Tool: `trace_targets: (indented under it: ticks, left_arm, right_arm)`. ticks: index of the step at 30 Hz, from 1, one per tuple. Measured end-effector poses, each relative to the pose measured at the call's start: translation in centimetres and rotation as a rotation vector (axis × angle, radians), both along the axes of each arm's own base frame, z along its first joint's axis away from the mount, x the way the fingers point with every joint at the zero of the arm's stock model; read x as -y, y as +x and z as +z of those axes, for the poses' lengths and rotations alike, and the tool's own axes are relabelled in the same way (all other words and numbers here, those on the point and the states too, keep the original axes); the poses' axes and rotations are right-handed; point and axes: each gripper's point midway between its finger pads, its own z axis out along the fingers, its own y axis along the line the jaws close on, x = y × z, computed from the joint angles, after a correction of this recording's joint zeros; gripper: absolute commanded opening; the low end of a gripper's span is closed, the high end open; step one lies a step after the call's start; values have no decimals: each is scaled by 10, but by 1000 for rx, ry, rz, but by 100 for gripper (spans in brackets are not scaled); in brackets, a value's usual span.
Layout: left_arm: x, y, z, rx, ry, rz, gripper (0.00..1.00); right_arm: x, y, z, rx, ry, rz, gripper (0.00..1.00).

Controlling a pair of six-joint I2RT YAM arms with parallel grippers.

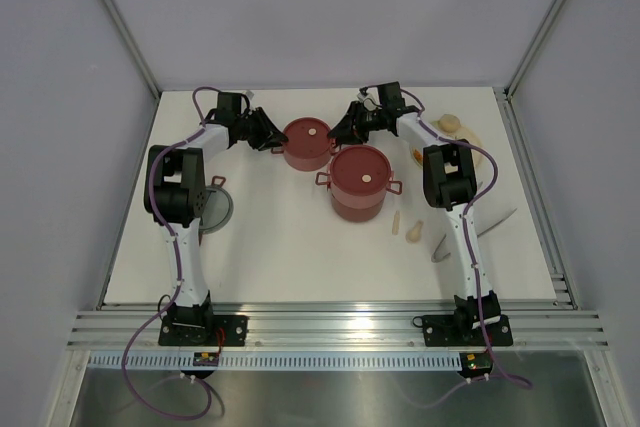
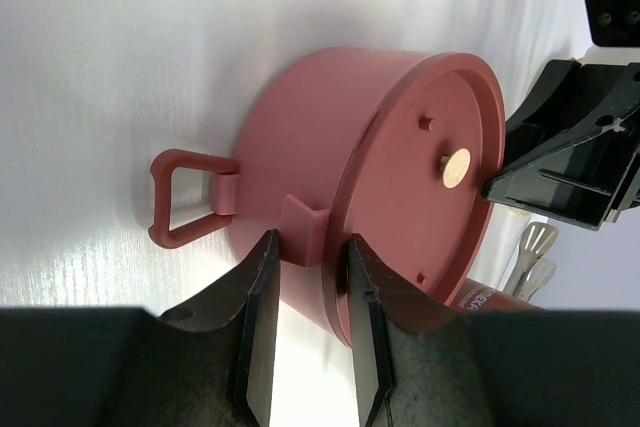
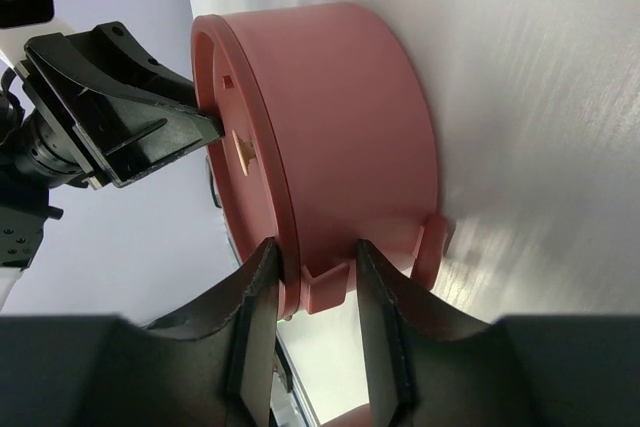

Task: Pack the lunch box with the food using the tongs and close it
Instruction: Pick up the packing box from the center of the board.

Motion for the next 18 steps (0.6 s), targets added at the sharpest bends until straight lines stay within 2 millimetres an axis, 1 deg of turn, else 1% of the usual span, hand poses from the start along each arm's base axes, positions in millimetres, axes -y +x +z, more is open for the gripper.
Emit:
trace_targets:
  ticks: [4, 5, 7, 8, 10, 18]
  left_arm:
    - [0, 0, 0, 1, -1, -1, 0]
    - [0, 0, 0, 1, -1, -1, 0]
    - [0, 0, 0, 3, -1, -1, 0]
    - [0, 0, 0, 3, -2, -1, 0]
    - [0, 0, 0, 4, -1, -1, 0]
    - [-1, -6, 3, -4, 10, 5, 0]
  right_arm:
    - [0, 0, 1, -2, 3, 0, 26]
    - [0, 0, 1, -2, 3, 0, 21]
    - [0, 0, 1, -2, 3, 0, 15]
    - [0, 0, 2, -1, 3, -1, 7]
    - [0, 0, 3, 0, 2, -2, 0]
    - [1, 0, 5, 2, -10, -13, 0]
